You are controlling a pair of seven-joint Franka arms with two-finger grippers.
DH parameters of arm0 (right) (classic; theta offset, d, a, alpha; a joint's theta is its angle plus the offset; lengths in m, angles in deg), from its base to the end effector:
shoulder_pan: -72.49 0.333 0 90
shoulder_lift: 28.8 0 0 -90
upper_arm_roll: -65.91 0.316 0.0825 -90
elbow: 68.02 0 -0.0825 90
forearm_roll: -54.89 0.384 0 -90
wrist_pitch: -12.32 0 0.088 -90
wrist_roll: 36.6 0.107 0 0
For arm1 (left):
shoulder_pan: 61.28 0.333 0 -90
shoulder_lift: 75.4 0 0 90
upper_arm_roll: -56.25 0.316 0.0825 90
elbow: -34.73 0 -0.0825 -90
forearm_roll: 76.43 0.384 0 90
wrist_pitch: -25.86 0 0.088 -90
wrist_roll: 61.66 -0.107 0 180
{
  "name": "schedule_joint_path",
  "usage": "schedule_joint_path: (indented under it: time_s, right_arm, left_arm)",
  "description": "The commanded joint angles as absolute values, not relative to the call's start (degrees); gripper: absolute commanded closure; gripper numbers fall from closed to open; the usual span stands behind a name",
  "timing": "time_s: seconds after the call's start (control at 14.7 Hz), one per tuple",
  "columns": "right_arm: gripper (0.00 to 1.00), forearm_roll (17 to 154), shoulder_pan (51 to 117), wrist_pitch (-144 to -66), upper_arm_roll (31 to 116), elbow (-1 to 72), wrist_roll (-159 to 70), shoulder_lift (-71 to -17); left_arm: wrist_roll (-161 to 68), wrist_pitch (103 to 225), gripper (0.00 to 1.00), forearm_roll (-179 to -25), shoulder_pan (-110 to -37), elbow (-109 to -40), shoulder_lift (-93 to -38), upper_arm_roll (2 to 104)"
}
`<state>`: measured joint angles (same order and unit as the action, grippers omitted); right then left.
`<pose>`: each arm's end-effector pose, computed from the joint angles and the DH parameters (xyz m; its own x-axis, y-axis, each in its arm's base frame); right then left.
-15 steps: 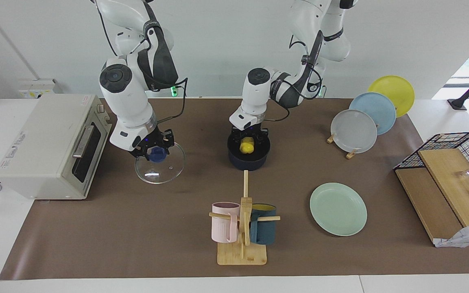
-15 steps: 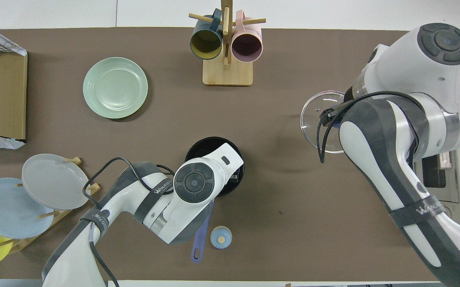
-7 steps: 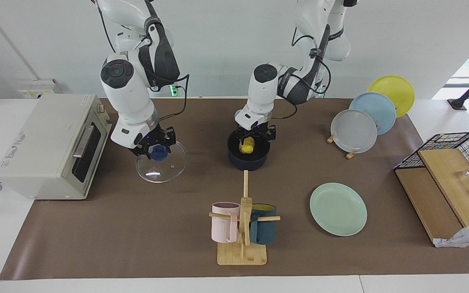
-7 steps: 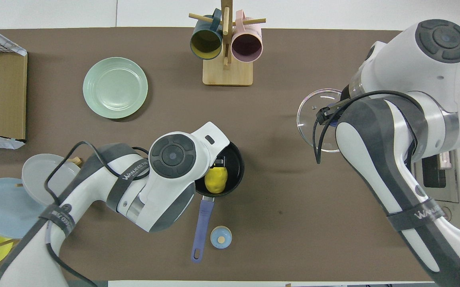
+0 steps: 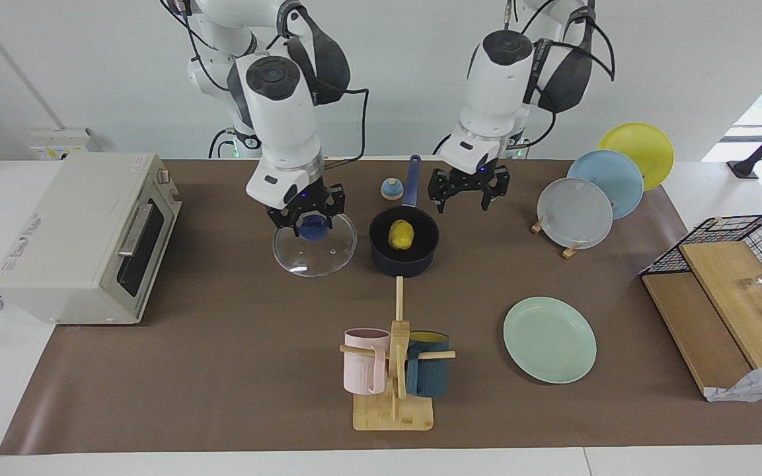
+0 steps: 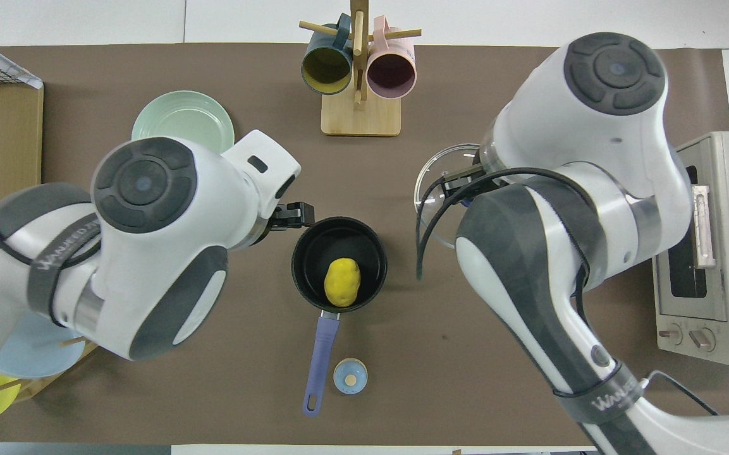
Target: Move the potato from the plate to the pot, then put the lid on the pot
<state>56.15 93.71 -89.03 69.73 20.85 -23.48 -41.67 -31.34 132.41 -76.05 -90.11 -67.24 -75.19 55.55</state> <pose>0.5723 0.2653 0.5181 0.9795 0.2009 -0.0145 0.2003 -0.9791 -0.0340 0.4982 -0.2816 0.5483 0.9975 0.0133 0.0690 0.0110 -0.9994 0.0329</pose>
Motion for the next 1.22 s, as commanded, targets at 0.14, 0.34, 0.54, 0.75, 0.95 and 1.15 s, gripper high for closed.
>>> schedule_joint_path:
  time_s: [0.14,0.34,0.54,0.75,0.95,1.15]
  right_arm:
    - [1.00,56.91,99.29,-92.18,69.69,19.34,-13.17,-42.95]
    - [1.00,57.18,104.99,-94.29,69.69,18.90,-3.15,-44.88]
    - [1.00,54.91,111.42,-92.80,69.69,11.10,6.70,-52.51]
    - [1.00,52.52,113.62,-93.33,69.69,10.81,9.72,-54.03]
    - [1.00,53.14,112.93,-91.22,69.60,10.81,10.50,-53.85]
    - [1.00,53.14,111.18,-91.48,69.43,13.88,10.16,-52.10]
  left_arm:
    - [-39.85,126.68,0.00,-76.52,-81.60,-65.73,-79.09,55.46]
    - [-42.05,125.18,0.00,-76.08,-78.87,-65.55,-79.97,55.37]
    - [-49.60,123.51,0.00,-76.08,-74.48,-64.24,-80.50,55.81]
    - [-54.27,120.88,0.00,-75.99,-71.75,-61.51,-80.24,55.81]
    - [-60.67,117.46,0.00,-75.82,-67.70,-59.22,-80.50,55.81]
    - [-62.19,116.04,0.00,-75.82,-66.20,-61.23,-81.46,56.07]
